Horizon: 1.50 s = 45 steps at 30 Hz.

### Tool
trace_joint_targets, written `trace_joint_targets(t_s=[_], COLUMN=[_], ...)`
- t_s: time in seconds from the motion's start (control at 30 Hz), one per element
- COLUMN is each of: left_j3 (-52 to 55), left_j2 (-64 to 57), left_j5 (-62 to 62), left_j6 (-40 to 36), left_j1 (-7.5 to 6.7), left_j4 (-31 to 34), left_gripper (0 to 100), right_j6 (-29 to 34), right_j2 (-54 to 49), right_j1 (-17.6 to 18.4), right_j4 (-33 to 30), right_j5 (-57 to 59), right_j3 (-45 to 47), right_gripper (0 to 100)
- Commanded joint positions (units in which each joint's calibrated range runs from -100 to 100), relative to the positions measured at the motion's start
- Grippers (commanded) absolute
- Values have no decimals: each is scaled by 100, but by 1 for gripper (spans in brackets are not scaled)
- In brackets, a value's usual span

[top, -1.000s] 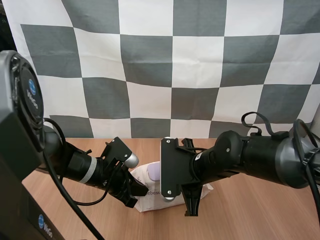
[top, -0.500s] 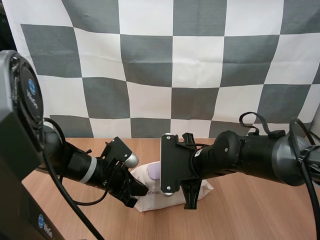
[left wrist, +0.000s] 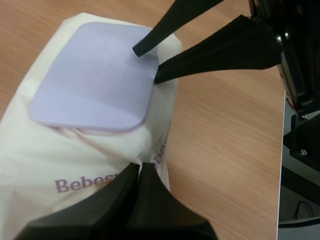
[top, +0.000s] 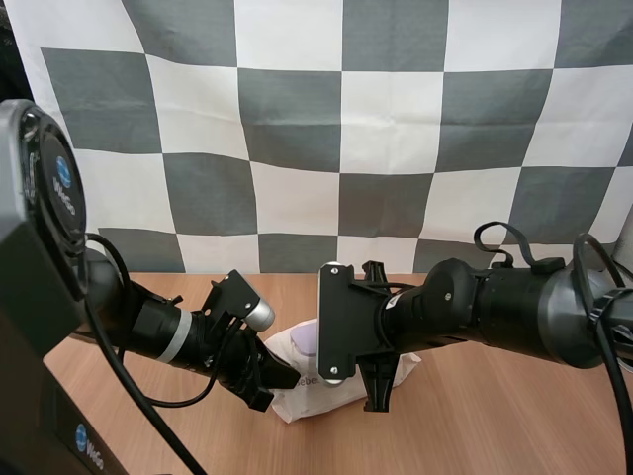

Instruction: Open the wet wipes lid

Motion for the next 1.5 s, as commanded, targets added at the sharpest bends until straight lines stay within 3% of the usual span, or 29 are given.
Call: trace_joint_targets(t_s=[0.0, 0.2, 0.43, 0.57, 1.0, 1.2, 1.47], left_j3=[1, 1, 1, 1, 1, 1, 1], left_j2=[4, 4, 4, 4, 4, 4, 4], left_j5=[7, 7, 7, 7, 26, 60, 85], left_j6=[2, 2, 44, 65, 107, 118, 118], left_j1=[-4, -4, -4, -4, -4, -4, -4], left_j4=[0, 24, 108, 109, 109, 109, 109], left_gripper=[0, 0, 0, 0, 0, 0, 0], right_j6=[-4, -4, -4, -4, -4, -4, -4], right_j2=[6, 6, 6, 6, 6, 22, 845], right_j1=[5, 5, 24, 24, 24, 99, 295], right_j4=[25, 25, 231, 412, 546, 934, 934], right_j5=[-71, -108, -299, -424, -1030, -922, -1367], right_j3=[-1, -1, -1, -1, -123, -550, -732], right_gripper=[26, 16, 13, 0, 0, 0, 0])
